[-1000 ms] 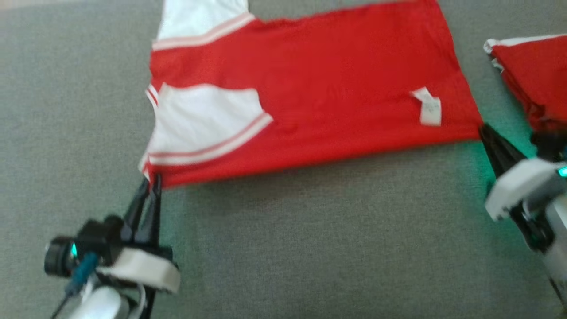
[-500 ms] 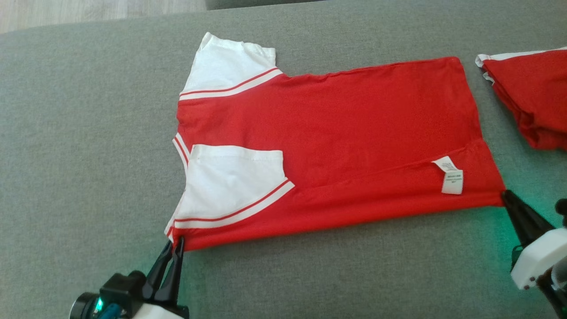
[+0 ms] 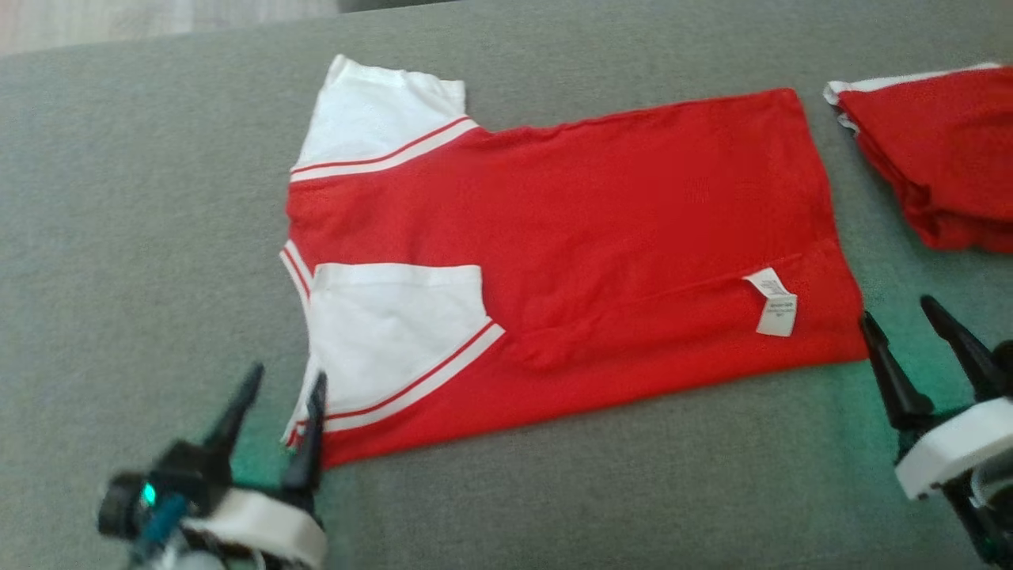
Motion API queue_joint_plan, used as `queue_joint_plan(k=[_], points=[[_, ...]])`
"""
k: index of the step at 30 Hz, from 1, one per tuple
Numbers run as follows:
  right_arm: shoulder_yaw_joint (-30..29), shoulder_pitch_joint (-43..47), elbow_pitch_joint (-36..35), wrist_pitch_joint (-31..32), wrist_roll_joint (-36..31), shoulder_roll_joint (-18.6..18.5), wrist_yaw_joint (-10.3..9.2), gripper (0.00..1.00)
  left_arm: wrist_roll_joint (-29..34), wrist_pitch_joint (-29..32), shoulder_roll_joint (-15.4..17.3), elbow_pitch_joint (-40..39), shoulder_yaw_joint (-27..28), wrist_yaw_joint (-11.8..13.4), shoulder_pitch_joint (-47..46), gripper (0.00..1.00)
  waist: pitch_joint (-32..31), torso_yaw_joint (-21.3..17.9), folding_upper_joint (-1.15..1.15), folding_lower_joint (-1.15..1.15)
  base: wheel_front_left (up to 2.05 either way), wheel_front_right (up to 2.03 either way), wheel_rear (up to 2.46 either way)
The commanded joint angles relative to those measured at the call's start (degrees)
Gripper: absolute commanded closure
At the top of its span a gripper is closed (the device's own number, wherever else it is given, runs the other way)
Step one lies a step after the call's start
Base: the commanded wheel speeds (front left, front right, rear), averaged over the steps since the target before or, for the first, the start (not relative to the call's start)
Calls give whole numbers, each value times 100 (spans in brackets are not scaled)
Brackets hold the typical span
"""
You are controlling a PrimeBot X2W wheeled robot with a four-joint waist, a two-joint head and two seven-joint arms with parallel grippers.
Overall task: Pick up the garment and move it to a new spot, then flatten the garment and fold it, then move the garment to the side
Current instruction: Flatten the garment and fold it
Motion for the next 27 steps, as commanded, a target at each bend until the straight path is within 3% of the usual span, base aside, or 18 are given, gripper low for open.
queue_joint_plan(k=[1,6,11,18,22,27], points=[[67,-131,-262,-155,-101,-80,-4,0,-40,45,264,-294,358,-40,-416,0,49,-126,0,-1,0,0,0],[277,-308,-360,-509,-267,102,-4,0,72,788,923,-676,508,-340,-1298,0,259,-366,0,-1,0,0,0],[448,-573,-223,-783,-313,171,-4,0,-117,1925,1388,-756,614,-965,-2643,0,626,-553,0,-1,0,0,0],[638,-1057,86,-936,-306,189,-4,0,-732,3392,1455,27,676,-1816,-4483,0,1060,-878,0,-1,0,0,0],[750,-1244,233,-1032,-269,247,-4,0,-1015,4141,1402,599,600,-2044,-5192,0,1267,-1064,0,-1,0,0,0],[825,-1360,395,-1125,-254,303,-4,0,-1109,4726,1386,1087,493,-2129,-5719,0,1470,-1209,0,-1,0,0,0]])
